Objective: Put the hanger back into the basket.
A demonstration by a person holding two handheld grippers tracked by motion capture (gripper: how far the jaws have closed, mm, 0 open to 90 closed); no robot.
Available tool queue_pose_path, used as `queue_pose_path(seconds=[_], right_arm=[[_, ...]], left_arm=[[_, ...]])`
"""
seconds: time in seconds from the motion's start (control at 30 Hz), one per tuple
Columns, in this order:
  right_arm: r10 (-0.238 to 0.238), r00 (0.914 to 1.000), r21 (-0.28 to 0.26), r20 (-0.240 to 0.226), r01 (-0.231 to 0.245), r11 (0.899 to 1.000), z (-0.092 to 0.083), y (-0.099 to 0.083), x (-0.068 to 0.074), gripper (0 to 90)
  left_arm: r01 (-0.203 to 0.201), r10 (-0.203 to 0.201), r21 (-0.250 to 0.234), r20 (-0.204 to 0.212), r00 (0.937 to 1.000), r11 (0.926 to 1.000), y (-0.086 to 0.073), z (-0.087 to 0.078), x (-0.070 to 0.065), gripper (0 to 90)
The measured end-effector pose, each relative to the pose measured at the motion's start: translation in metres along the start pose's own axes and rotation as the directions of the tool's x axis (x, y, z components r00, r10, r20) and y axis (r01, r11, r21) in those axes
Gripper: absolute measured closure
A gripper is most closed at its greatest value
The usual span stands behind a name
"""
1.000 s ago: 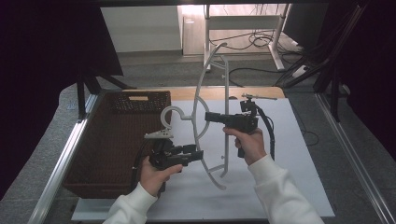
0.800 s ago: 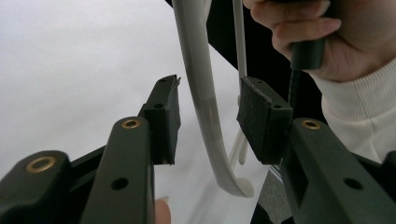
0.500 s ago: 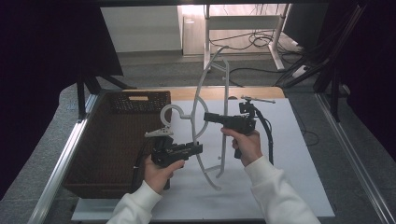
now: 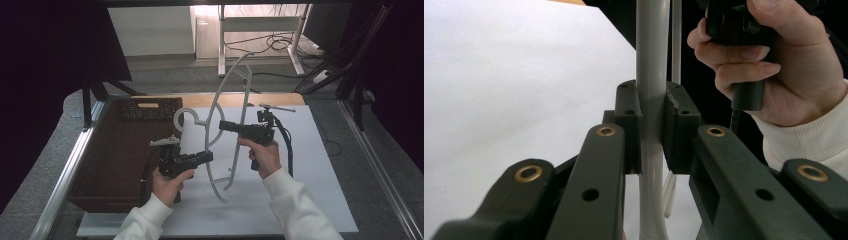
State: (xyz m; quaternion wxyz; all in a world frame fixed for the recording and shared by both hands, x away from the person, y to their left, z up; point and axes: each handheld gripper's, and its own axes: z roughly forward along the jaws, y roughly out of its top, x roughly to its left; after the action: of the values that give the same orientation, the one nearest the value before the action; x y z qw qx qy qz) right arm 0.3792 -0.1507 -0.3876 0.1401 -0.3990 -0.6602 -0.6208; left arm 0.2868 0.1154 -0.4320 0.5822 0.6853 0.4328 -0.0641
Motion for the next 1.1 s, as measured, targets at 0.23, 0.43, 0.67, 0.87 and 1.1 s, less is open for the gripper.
queue_pose_path(seconds=[0.23,0.43,0.67,0.87,1.1], right_arm=[[-0.061,0.9979,-0.008,0.021,0.061,0.998,-0.003,0.001,0.003,63.1],[-0.099,0.9922,0.021,0.076,0.098,0.995,-0.010,-0.001,0.005,41.1],[-0.106,0.9915,0.033,0.075,0.104,0.994,-0.018,-0.003,0.004,35.2],[-0.094,0.9939,0.057,0.058,0.090,0.994,-0.020,-0.006,0.002,34.3],[-0.115,0.9928,0.066,0.032,0.113,0.991,-0.042,-0.018,0.005,33.8]], left_arm=[[0.031,-0.030,-0.028,0.018,0.9994,0.9991,0.001,-0.006,0.004,79.9],[0.048,-0.047,-0.042,0.026,0.9986,0.9980,0.002,-0.010,0.009,79.9],[0.052,-0.051,-0.047,0.028,0.9983,0.9976,0.003,-0.010,0.010,79.9],[0.052,-0.050,-0.059,0.025,0.9984,0.9969,0.005,-0.016,0.011,80.0],[0.044,-0.042,-0.057,0.039,0.9984,0.9974,0.006,-0.020,0.012,79.9]])
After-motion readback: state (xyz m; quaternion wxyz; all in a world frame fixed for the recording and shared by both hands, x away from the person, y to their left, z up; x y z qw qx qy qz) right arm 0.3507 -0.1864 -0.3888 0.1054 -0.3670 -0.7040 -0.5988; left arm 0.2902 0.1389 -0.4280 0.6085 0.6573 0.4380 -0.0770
